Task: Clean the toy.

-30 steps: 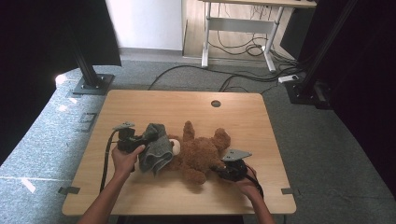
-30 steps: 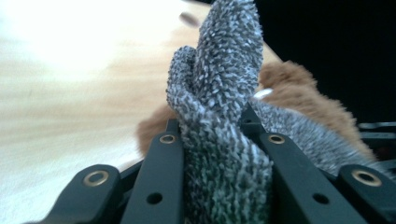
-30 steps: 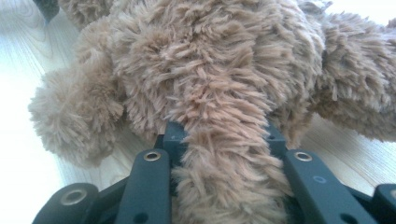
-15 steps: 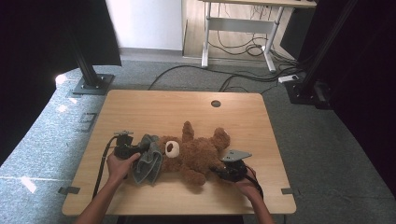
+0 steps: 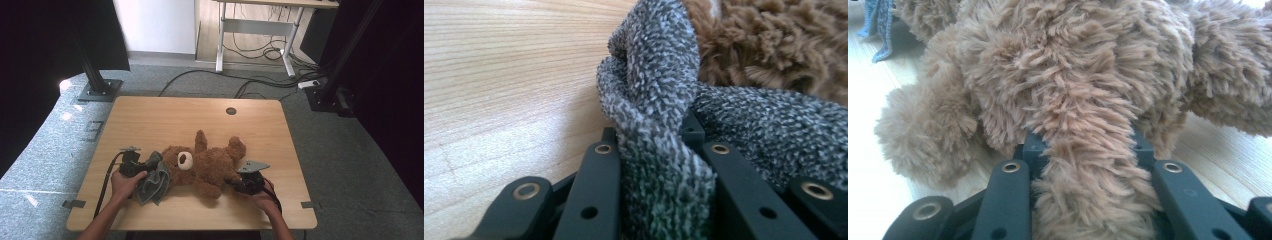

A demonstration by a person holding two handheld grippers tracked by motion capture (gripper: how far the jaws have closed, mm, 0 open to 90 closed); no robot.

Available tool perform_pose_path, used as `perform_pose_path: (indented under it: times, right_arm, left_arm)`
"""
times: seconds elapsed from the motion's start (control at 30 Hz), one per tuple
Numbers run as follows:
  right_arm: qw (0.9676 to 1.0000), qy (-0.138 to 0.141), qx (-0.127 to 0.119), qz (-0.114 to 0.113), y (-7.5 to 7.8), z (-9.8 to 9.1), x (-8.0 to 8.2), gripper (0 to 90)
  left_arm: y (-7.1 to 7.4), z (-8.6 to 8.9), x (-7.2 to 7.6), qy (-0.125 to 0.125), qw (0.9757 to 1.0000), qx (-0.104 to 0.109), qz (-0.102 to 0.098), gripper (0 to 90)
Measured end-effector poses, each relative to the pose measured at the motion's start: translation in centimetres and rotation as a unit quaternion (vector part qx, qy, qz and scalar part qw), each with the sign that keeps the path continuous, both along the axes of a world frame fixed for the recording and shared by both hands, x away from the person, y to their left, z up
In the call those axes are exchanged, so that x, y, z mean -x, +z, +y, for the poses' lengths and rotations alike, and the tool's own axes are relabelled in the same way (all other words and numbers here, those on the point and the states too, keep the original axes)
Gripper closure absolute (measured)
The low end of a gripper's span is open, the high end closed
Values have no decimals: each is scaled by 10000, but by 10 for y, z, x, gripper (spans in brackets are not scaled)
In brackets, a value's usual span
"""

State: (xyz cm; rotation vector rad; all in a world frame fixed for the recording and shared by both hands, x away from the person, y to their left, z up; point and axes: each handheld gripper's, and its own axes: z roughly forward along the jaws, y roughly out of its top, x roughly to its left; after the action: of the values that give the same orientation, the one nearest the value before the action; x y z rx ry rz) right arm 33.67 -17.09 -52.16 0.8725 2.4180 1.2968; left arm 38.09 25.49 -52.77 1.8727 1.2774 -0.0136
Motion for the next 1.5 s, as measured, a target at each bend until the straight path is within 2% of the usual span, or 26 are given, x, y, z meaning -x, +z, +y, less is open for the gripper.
perform_pose_path:
  times: [0.07,0.17,0.33,0.47,0.53,0.67,0.77,0.9,1.0,1.13,1.23,1.37,1.4,1.47,1.5]
  right_arm:
    - [10000,2,1,-1,0,0,0,657]
    - [10000,2,-7,3,0,0,0,657]
    - [10000,-9,-18,18,0,0,-1,657]
    - [10000,-7,-32,27,0,0,-1,656]
    - [10000,-8,-38,33,0,0,-1,656]
    - [10000,-4,-45,38,-1,0,-2,656]
    - [10000,6,-36,31,-1,0,-2,656]
    - [10000,12,-27,28,-1,2,-2,656]
    - [10000,11,-25,28,-1,3,-2,657]
    - [10000,-6,-20,17,-1,4,-2,657]
    - [10000,-14,3,4,-1,4,-2,657]
    - [10000,-25,15,-3,-1,4,-2,659]
    - [10000,-31,24,-4,-1,4,-2,659]
    - [10000,-42,15,-4,-1,4,-2,659]
    - [10000,-46,21,-3,-1,4,-1,659]
  left_arm:
    - [-2,0,-1,12,10000,-81,-10,774]
    - [-1,3,-2,90,9999,-20,-61,774]
    - [8,8,-4,187,9991,237,-290,774]
    - [12,9,-7,194,9981,472,-347,774]
    - [13,10,-7,176,9979,505,-364,775]
    - [20,15,-8,144,9952,856,-458,774]
    - [32,13,-14,234,9941,858,-629,775]
    - [39,5,-28,210,9929,975,-656,774]
    - [41,-8,-33,77,9932,962,-656,774]
    - [37,-22,-35,-103,9962,698,-502,773]
    - [30,-23,-34,-99,9977,569,-348,773]
    - [23,-26,-30,-115,9992,216,-322,774]
    - [22,-27,-29,-116,9995,71,-296,775]
    - [19,-26,-28,-121,9996,60,-234,775]
    - [18,-25,-27,-107,9997,-62,-192,775]
